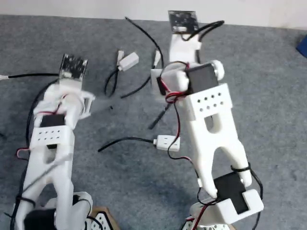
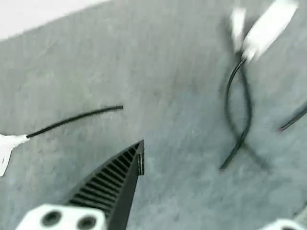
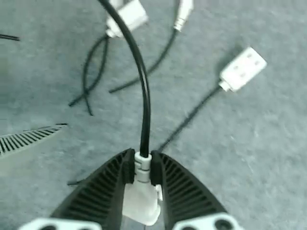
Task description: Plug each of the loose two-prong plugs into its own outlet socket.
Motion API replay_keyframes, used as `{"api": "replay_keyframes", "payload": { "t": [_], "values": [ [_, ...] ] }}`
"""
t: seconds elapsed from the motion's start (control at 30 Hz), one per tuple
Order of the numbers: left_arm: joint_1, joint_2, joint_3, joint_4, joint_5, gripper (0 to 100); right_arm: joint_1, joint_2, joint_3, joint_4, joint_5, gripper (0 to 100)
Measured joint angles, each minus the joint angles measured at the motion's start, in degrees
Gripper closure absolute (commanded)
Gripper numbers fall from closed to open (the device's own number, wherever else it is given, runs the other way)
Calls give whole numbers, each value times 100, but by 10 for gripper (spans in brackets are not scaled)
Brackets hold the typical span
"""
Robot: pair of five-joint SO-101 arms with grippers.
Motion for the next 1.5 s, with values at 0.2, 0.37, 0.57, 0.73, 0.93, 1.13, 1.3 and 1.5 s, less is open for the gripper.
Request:
{"api": "replay_keyframes", "payload": {
  "t": [0.2,0.37,0.57,0.73,0.93,1.13,1.3,1.5],
  "values": [
    [193,-791,-1653,2954,765,482,-141,299,765,-1670,-325,991],
    [826,-932,-2629,5222,809,480,-334,299,1952,-3578,-457,991],
    [1064,-932,-2374,5248,818,482,-431,220,2611,-4387,-387,991],
    [1046,-932,-1433,4035,818,482,-510,-580,2611,-3648,-387,991],
    [853,-932,-1046,3402,818,482,-695,-1345,2611,-2444,-387,991],
    [853,-932,-1046,3358,818,482,-879,-1609,2611,-1969,-387,991],
    [853,-932,-1046,3569,818,481,-853,-1538,2611,-2286,-387,991],
    [1029,-932,-1090,3798,818,482,-765,-967,2611,-2716,-510,991]
  ]
}}
